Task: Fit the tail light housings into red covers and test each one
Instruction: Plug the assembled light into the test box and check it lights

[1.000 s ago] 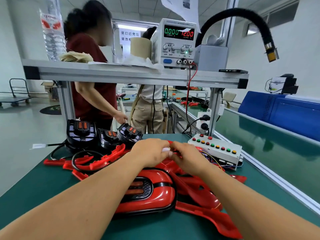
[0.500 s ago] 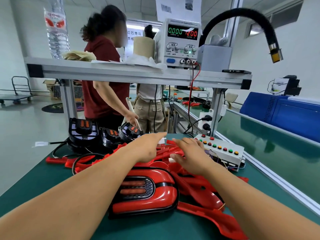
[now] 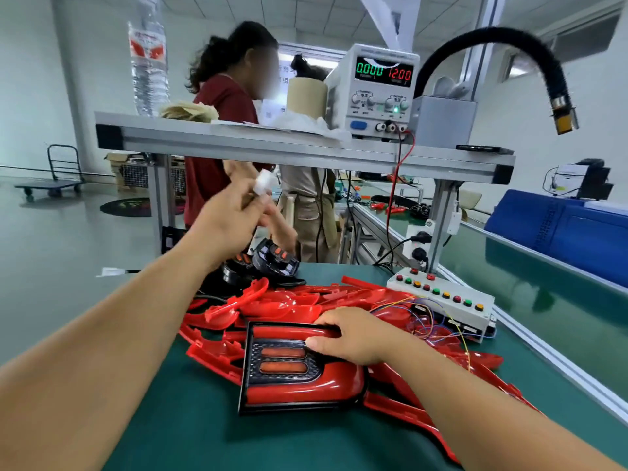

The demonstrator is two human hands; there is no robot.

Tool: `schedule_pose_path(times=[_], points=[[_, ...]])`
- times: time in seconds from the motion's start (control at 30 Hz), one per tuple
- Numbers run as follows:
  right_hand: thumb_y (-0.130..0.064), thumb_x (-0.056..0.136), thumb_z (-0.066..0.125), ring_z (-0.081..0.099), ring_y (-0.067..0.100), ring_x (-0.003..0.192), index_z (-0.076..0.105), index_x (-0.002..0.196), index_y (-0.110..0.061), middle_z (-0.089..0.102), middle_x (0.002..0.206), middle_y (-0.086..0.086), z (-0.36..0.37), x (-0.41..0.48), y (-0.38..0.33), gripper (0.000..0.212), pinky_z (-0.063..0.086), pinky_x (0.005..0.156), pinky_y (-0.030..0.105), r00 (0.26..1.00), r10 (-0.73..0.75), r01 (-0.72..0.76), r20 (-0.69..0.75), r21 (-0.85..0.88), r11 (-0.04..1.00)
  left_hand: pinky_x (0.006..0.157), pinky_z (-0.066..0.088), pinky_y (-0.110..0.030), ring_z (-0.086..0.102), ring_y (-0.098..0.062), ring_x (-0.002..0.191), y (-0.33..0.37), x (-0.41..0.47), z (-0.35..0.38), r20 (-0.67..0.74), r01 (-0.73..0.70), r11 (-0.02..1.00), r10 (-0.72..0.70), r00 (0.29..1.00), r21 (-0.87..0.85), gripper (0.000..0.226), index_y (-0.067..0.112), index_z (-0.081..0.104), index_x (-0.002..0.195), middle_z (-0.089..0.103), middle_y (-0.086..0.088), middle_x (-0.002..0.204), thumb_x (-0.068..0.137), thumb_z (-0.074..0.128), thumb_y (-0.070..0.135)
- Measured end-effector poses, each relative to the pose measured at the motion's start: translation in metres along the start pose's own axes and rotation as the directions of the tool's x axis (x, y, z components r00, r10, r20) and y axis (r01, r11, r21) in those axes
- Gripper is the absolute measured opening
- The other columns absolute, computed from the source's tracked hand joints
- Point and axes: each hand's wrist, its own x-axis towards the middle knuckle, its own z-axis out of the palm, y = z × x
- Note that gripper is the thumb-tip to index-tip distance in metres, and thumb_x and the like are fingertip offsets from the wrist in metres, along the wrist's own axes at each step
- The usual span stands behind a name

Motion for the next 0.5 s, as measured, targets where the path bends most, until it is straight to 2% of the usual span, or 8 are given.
schedule_pose_path(times=[0.07,0.13,0.23,0.33,0.5], points=[[-0.055,0.089,0.059,0.057,0.016,0.11,0.063,0.12,-0.023,0.062,0.118,-0.002,-0.001,0.004,0.0,0.045,0.044,0.1,0.038,1.0,0.016,-0.016,0.014,0.008,1.0,0.077,0.048,-0.027,0.066,-0.005,0.078,-0.004,-0.007,-0.018,-0.102,0.021,0.986,-0.039,0.994,-0.166,0.013,0.034,0.057,0.097,0.073,0.011,0.088,0.102,0.047,0.027],[-0.06,0.087,0.058,0.054,0.017,0.111,0.06,0.125,-0.025,0.056,0.119,-0.001,-0.001,0.007,-0.001,0.052,0.043,0.101,0.039,0.999,0.021,-0.021,0.028,-0.026,0.999,0.07,0.043,-0.024,0.065,-0.002,0.074,-0.011,-0.015,-0.031,-0.206,0.046,0.947,-0.116,0.972,-0.317,0.016,0.033,0.056,0.095,0.072,0.01,0.085,0.103,0.045,0.025],[-0.062,0.085,0.058,0.058,0.013,0.104,0.064,0.115,-0.026,0.061,0.113,-0.005,0.001,0.012,-0.005,0.047,0.047,0.096,0.038,0.999,0.027,-0.028,0.033,0.012,1.0,0.063,0.037,-0.023,0.064,-0.002,0.072,-0.023,-0.029,-0.046,-0.316,0.072,0.844,-0.277,0.908,-0.532,0.019,0.031,0.054,0.092,0.07,0.009,0.082,0.104,0.041,0.023],[-0.061,0.084,0.061,0.061,0.011,0.099,0.063,0.104,-0.026,0.064,0.108,-0.006,0.003,0.015,-0.007,0.041,0.05,0.093,0.037,0.998,0.062,-0.065,0.031,0.081,0.995,0.066,0.037,-0.025,0.063,-0.003,0.071,-0.03,-0.038,-0.058,-0.334,0.077,0.736,-0.395,0.856,-0.673,0.021,0.031,0.053,0.09,0.069,0.011,0.076,0.104,0.038,0.023],[-0.056,0.085,0.063,0.059,0.013,0.106,0.06,0.115,-0.023,0.062,0.117,-0.004,0.006,0.014,-0.007,0.044,0.048,0.098,0.038,0.998,0.056,-0.054,-0.003,0.176,0.983,0.081,0.037,-0.035,0.065,-0.002,0.067,-0.034,-0.04,-0.069,-0.292,0.086,0.588,-0.517,0.805,-0.804,0.025,0.029,0.052,0.086,0.07,0.014,0.069,0.104,0.035,0.026]])
